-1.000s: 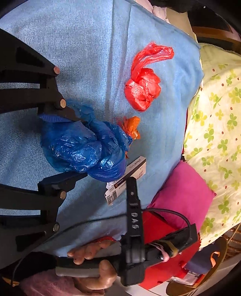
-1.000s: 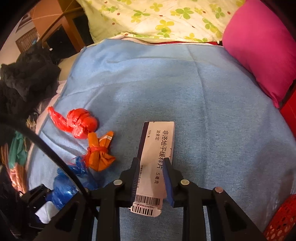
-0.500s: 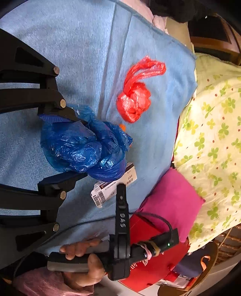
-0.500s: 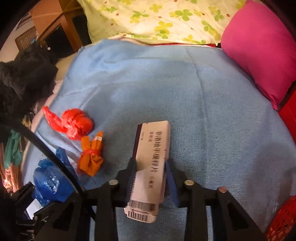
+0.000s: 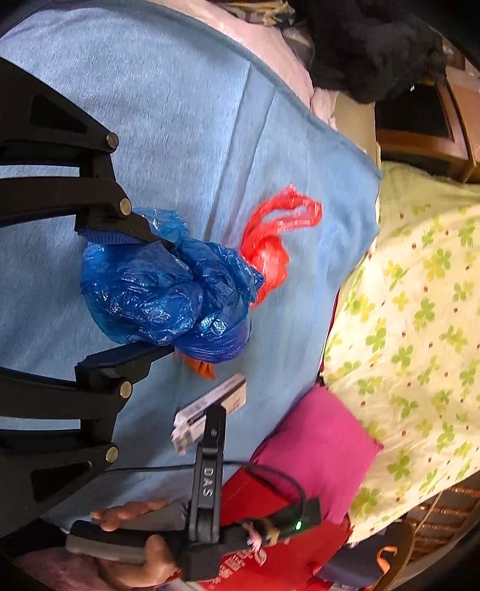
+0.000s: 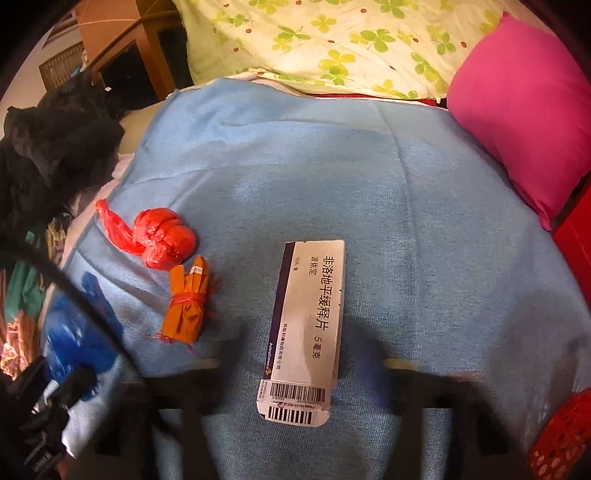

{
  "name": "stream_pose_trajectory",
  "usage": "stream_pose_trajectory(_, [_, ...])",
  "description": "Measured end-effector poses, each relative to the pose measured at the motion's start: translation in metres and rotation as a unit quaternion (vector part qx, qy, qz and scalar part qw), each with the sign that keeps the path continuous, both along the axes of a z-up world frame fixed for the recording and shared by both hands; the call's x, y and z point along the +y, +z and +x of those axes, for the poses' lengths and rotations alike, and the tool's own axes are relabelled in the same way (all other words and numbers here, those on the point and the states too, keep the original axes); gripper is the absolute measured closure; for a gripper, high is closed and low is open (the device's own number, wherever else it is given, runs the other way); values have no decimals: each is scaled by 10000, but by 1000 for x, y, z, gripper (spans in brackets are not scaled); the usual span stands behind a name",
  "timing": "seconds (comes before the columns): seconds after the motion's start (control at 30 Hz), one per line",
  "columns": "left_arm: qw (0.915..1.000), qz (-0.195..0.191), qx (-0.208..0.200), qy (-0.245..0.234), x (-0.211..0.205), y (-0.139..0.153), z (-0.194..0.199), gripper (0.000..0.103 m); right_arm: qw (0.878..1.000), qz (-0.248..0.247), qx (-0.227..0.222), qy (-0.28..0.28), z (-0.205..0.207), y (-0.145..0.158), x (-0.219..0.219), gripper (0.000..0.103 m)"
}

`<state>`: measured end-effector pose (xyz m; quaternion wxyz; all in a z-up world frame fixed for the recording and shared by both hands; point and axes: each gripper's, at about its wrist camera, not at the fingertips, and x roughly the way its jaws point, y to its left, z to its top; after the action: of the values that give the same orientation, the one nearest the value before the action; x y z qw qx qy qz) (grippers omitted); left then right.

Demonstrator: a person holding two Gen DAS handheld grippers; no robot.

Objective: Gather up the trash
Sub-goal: 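Lift the white box and blue bag off the blanket with both tools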

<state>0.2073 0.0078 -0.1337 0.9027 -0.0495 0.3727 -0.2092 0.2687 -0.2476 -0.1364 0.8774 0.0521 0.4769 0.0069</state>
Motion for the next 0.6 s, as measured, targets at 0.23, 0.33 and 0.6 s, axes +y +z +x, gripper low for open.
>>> stream_pose_trajectory(0.23, [9999, 62, -83, -43, -7, 1, 1, 55, 9997, -215, 102, -75, 6, -13, 2, 39])
stream_pose_trajectory(0.33, [9996, 197, -165, -104, -15, 2, -1, 55, 9986, -457, 239, -79, 12, -28, 4, 58])
stream_pose_trajectory(0.6, [9984, 295, -483, 56, -12, 14, -22, 55, 9992, 91, -332, -199, -6, 10, -5, 59])
